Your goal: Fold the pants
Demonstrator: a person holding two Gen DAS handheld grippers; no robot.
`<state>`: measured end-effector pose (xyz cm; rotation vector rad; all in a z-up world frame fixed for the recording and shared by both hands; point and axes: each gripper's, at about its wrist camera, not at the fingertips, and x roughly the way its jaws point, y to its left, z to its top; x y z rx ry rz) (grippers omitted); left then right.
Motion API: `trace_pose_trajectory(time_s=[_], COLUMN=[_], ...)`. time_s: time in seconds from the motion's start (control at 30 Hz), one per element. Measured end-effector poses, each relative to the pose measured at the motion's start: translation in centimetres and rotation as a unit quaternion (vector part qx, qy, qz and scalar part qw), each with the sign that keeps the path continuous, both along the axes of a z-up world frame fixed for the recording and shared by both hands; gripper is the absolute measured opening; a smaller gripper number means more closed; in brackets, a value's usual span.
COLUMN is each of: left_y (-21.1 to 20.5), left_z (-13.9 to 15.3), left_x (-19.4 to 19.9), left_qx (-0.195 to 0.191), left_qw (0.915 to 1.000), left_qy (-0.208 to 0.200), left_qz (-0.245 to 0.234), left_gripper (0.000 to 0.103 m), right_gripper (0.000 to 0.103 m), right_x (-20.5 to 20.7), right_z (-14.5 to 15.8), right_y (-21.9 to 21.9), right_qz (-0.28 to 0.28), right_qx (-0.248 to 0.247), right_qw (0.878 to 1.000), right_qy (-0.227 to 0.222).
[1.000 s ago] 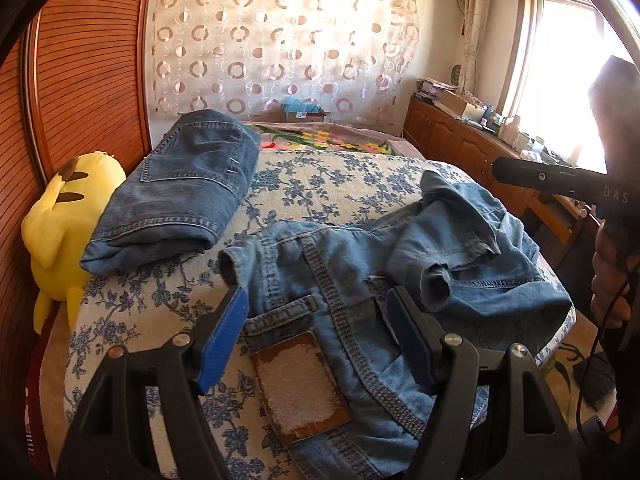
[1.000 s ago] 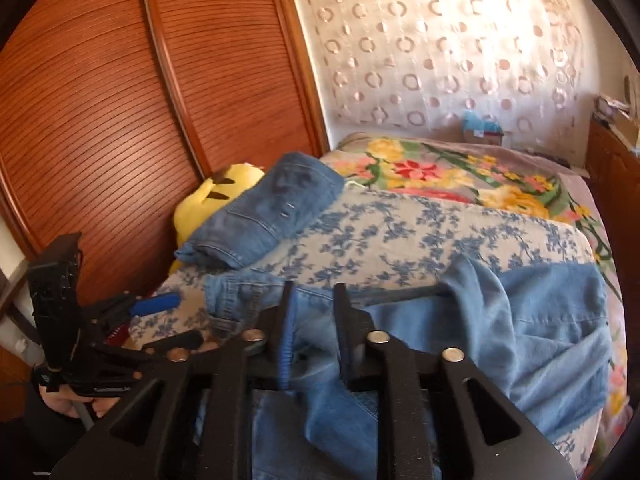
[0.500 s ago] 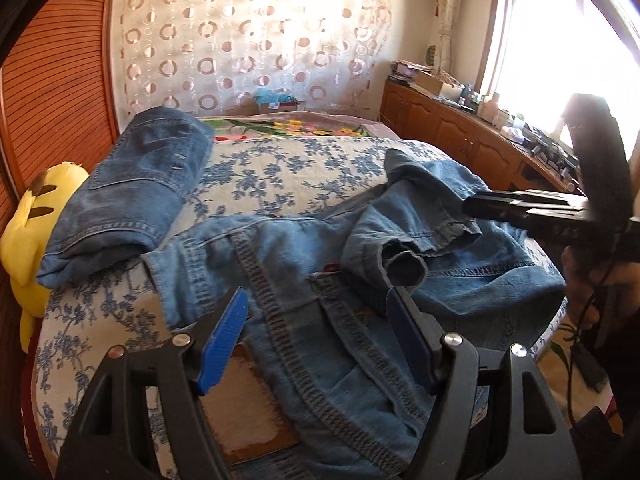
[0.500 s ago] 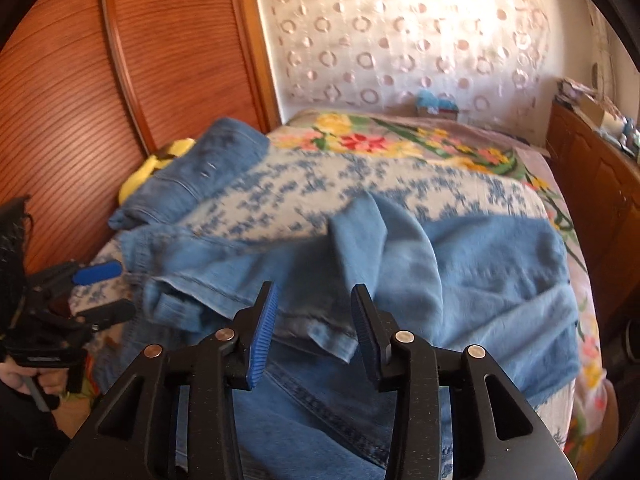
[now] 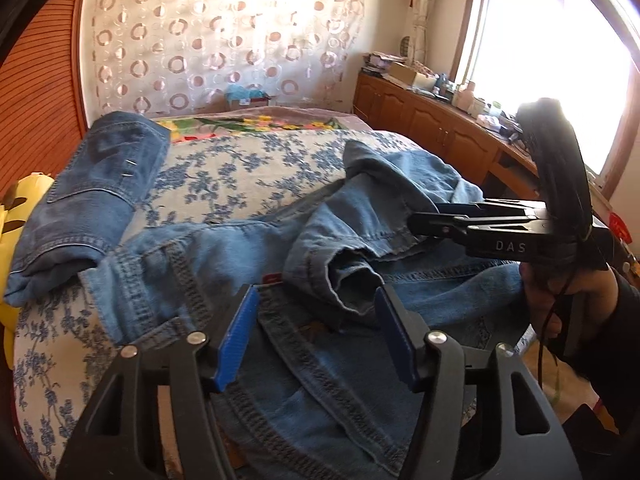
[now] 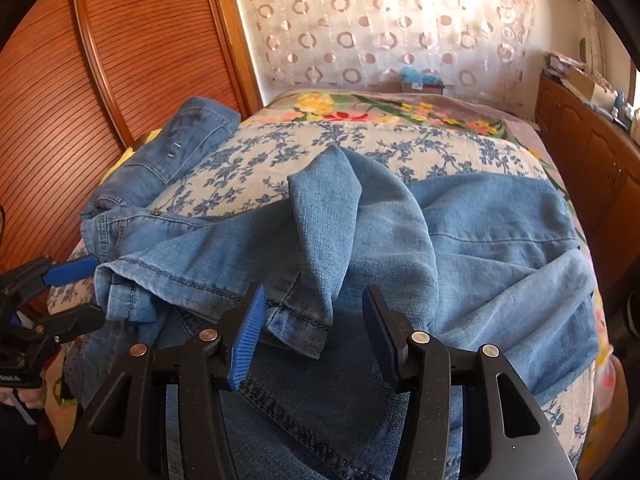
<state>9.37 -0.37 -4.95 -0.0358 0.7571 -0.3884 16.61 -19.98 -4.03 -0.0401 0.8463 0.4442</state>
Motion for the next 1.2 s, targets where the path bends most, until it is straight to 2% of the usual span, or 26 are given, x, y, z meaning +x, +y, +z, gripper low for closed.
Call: trace_pose_trajectory(time_s=[0.07,0.2,0.3,0.43,0.47,0.53,0.57,0.67,0.9,1.03,1.2], left_y=[-0.4,-0.7,-0.9,-1.3,-1.3,-1.5,-1.4,-1.1,0.3,1.5,3.0], left_z=[0.0,0.3,0.6,-0.2,-0.5,-0.8,-0.8,0.2,2.6,3.4,3.8], left_x=[-0.1,-0.7,-0.8,0.4,0.8,1.0,1.0,0.1,-4.4,-6.8,-8.3], left_qx=[-0.002,-0.019,-0.026,-0.011,-0.006,-0.001,-0.003,-0.018,-0.048,-0.054,-0.051], left_qw=[1.0000,0.9996,0.9994,0.9998,0.9997,0.9997,0.9997,0.9996,0.9979,0.9975,0.9977], left_qy=[0.002,-0.001,-0.003,0.013,0.018,0.020,0.020,0.005,-0.024,-0.035,-0.042], left_qz=[-0.005,-0.018,-0.022,-0.014,-0.012,-0.014,-0.017,-0.022,-0.036,-0.030,-0.019], left_gripper=[0.054,0.054,0.054,0.053,0.045,0.031,0.020,0.011,0.005,0.005,0.004], right_gripper=[0.051,0.051,0.042,0.013,0.009,0.006,0.006,0.003,0.003,0.003,0.002], right_x=[0.1,0.1,0.1,-0.1,-0.2,-0.3,-0.4,-0.7,-1.3,-1.7,-1.3], right_z=[-0.1,-0.2,-0.1,-0.1,0.1,0.5,1.0,2.4,7.5,10.4,11.6], right_y=[-0.1,-0.3,-0.1,0.3,0.2,0.1,-0.2,-0.8,-1.0,0.5,3.8], right_qz=[0.002,0.002,0.007,0.014,0.015,0.017,0.016,0.014,0.020,0.046,0.079], right_qx=[0.007,0.017,0.017,0.013,0.014,0.021,0.029,0.040,0.049,0.054,0.049], right_qw=[1.000,1.000,1.000,1.000,1.000,1.000,0.999,0.999,0.996,0.993,0.990], right_qy=[0.003,0.004,0.005,0.003,-0.003,-0.007,-0.011,-0.024,-0.071,-0.098,-0.106])
